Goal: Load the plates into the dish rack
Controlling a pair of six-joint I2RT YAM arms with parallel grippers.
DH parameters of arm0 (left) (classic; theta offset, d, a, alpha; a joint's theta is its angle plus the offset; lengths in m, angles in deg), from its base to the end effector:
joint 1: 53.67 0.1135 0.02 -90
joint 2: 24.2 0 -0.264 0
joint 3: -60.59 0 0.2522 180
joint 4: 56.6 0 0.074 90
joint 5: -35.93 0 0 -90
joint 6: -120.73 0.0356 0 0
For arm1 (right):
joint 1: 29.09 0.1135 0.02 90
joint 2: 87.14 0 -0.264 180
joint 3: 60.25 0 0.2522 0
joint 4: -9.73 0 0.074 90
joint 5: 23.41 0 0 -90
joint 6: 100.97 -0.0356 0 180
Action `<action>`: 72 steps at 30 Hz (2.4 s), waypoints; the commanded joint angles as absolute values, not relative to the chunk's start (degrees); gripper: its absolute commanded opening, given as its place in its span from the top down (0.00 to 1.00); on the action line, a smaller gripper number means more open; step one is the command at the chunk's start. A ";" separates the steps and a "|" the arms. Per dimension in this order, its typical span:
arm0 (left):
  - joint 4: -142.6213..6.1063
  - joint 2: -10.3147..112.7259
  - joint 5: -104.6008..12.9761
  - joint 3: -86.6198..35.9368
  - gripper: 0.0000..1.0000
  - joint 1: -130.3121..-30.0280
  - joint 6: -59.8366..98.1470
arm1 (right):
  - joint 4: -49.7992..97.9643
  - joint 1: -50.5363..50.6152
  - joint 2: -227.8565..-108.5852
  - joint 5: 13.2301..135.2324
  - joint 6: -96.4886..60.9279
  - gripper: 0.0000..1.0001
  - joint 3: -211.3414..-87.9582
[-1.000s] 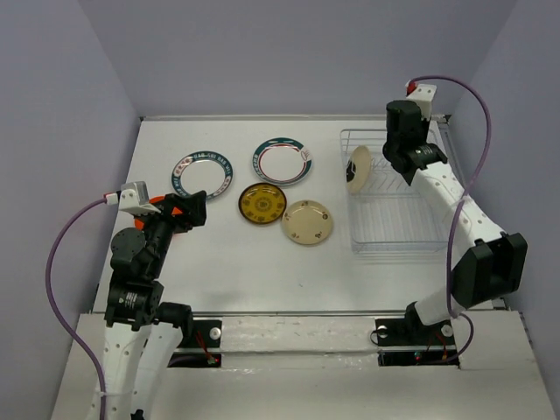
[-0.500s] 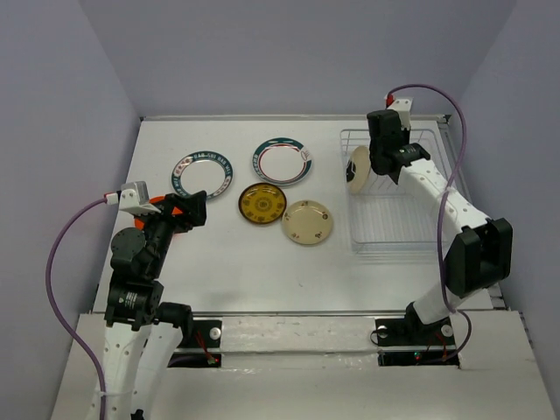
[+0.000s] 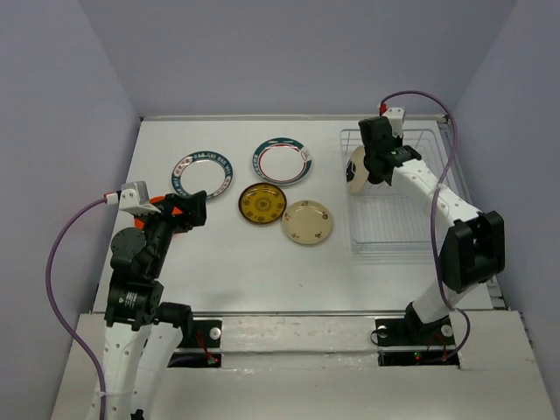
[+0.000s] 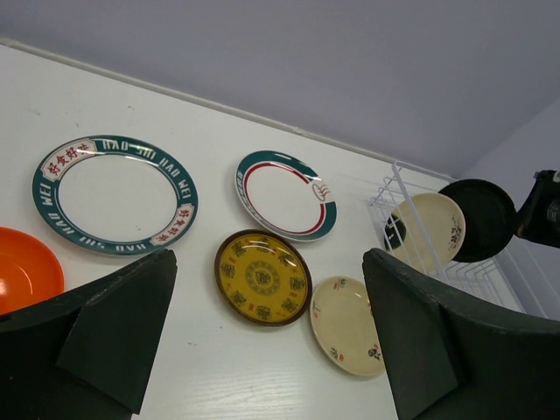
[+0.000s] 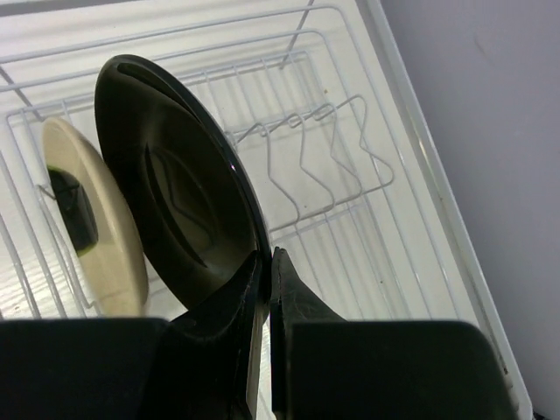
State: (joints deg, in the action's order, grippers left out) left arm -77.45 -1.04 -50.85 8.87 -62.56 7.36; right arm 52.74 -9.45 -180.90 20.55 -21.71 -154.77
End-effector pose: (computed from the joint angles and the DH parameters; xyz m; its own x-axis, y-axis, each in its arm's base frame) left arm 0.1057 -0.0186 0.3526 0.0387 -0.4069 -0.9127 0.2447 0.8894 -0.3862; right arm 0.3501 0.0977 0.3139 -0.5721 -0.0668 -0.8174 0.3818 0.8604 -0.3376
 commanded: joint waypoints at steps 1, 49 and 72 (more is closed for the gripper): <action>-74.84 -0.56 -49.85 6.66 0.01 -62.28 8.06 | 51.88 -7.20 -183.72 19.75 -24.32 0.93 -154.79; -74.32 0.76 -50.21 6.75 0.01 -61.67 7.18 | 17.77 15.91 -222.13 67.74 -63.25 0.50 -184.31; -74.49 0.50 -49.94 6.75 0.01 -62.11 7.27 | 23.31 16.44 -240.42 64.94 -72.66 0.64 -202.07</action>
State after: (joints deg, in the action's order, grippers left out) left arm -77.04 0.40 -50.85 8.87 -61.86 7.29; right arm 23.48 15.97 -238.64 66.45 -68.44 -199.20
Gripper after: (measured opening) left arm 0.990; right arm 0.399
